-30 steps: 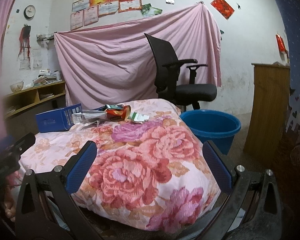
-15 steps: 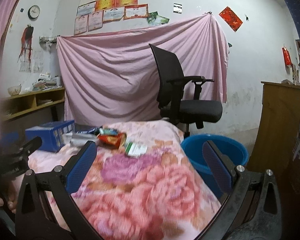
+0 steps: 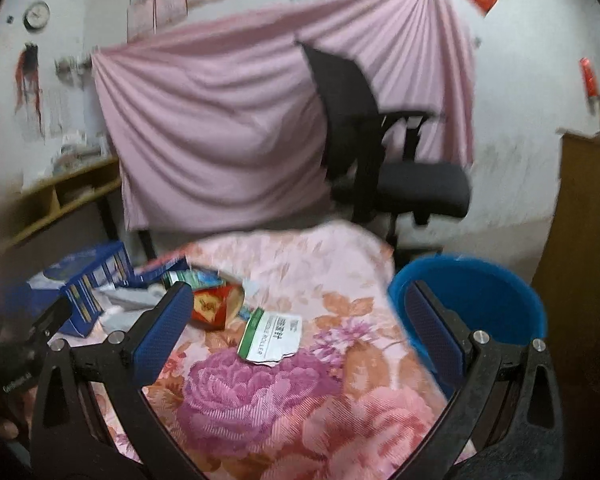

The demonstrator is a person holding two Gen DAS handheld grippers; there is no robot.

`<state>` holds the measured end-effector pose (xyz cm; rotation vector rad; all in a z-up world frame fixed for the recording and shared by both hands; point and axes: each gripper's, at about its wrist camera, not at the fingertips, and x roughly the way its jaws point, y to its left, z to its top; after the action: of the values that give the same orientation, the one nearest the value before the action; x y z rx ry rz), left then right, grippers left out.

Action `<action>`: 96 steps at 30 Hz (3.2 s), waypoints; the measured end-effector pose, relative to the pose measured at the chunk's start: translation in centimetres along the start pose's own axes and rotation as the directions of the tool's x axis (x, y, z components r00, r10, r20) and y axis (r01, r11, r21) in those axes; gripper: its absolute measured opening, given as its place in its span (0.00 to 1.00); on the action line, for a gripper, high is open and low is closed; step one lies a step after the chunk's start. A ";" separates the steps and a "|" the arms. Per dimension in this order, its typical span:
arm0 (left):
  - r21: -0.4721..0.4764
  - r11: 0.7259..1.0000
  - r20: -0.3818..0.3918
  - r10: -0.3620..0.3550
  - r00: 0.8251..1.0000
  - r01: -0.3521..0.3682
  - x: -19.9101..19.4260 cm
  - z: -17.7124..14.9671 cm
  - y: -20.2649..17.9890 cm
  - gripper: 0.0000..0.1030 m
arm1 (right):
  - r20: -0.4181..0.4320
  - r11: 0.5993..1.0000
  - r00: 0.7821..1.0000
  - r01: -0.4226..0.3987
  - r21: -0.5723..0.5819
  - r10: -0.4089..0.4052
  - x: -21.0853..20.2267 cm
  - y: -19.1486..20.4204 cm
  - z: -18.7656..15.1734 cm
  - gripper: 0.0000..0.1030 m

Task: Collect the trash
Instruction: 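Grasp the grey tissue with the left tool while the right tool grasps the white receipt, then carry tissue and receipt to the blue bucket and open both tools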

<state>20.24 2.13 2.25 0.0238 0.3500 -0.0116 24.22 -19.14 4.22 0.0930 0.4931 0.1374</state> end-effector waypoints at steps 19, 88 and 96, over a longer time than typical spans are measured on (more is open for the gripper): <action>-0.011 0.991 -0.318 -0.131 0.939 0.135 6.7 -0.8 -1.1 0.63 | -0.268 0.996 0.960 -0.078 0.040 0.086 8.5 -0.8 -1.6 1.00; -0.013 0.788 -0.351 -0.580 0.735 0.616 11.6 6.9 -25.4 0.02 | 0.163 0.963 0.974 0.113 0.244 -0.155 -0.4 -19.1 1.7 0.32; -0.052 0.799 -0.474 -0.548 0.690 0.599 14.6 6.0 -27.9 0.03 | 0.002 0.934 0.990 0.131 0.333 -0.139 2.4 -22.4 -0.4 0.34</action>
<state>35.55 -26.04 2.32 0.0217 0.8389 -0.6702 28.53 -40.87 0.02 0.3905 0.4924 -0.0838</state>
